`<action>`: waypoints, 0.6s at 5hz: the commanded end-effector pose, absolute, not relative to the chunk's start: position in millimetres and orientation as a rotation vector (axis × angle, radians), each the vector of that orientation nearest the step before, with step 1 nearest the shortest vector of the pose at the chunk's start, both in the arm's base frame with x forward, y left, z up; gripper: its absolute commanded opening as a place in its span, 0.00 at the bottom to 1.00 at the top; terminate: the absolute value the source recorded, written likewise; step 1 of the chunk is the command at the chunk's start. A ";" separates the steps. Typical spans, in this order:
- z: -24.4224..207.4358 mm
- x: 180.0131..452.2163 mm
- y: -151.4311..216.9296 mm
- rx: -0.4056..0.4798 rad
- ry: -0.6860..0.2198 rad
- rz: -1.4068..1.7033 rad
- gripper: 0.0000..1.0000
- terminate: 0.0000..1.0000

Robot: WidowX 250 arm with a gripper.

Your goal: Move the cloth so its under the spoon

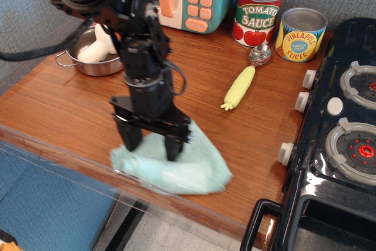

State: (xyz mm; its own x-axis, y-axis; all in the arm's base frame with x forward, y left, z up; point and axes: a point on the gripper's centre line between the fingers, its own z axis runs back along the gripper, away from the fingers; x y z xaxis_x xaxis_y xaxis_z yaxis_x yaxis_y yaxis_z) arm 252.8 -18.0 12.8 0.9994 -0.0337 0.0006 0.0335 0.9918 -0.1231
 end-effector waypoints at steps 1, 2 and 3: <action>25.1 280.6 -36.0 -0.160 -0.039 0.117 1.00 0.00; 23.6 300.8 -34.5 -0.171 -0.064 0.201 1.00 0.00; 31.3 320.7 -27.3 -0.165 -0.127 0.252 1.00 0.00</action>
